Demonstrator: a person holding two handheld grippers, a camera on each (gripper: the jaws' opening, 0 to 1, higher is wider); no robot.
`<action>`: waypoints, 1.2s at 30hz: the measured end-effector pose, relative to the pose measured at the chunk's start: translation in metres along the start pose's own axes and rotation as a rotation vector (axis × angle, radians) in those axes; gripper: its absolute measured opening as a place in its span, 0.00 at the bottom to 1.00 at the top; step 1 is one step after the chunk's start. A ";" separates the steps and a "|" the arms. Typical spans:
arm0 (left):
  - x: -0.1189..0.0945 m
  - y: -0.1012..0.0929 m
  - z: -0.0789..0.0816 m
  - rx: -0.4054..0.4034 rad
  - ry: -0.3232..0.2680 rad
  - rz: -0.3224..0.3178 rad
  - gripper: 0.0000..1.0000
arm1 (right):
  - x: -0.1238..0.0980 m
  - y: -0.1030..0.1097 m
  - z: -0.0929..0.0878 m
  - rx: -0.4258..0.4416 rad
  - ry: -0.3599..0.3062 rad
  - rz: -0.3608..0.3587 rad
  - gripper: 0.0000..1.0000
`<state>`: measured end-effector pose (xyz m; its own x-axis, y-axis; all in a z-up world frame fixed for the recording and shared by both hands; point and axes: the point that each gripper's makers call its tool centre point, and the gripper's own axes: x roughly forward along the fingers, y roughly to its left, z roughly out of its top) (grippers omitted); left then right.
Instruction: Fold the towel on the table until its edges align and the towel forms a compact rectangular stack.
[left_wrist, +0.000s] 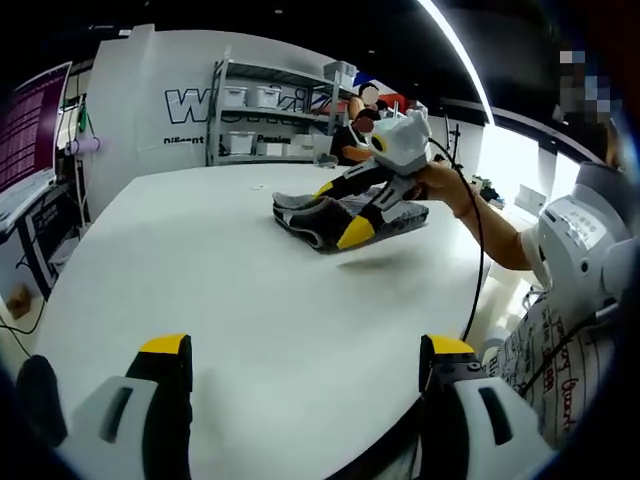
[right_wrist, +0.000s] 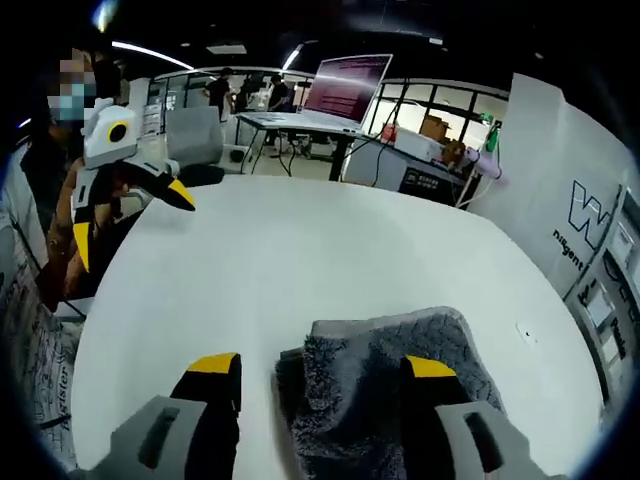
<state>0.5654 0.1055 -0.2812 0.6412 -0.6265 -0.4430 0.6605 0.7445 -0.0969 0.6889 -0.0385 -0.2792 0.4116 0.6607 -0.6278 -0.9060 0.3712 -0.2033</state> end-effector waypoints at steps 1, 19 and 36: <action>0.000 0.000 0.000 0.000 0.000 -0.001 0.99 | -0.004 0.000 0.001 0.003 -0.012 -0.001 0.70; -0.006 -0.004 -0.002 -0.001 -0.001 0.018 0.99 | -0.032 -0.056 0.008 0.085 -0.127 -0.228 0.58; -0.002 -0.007 -0.007 0.002 0.010 0.014 0.98 | 0.010 -0.026 -0.023 0.104 -0.026 -0.114 0.65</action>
<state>0.5568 0.1033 -0.2854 0.6464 -0.6140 -0.4530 0.6526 0.7525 -0.0889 0.7141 -0.0570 -0.2974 0.5147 0.6266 -0.5852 -0.8388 0.5092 -0.1925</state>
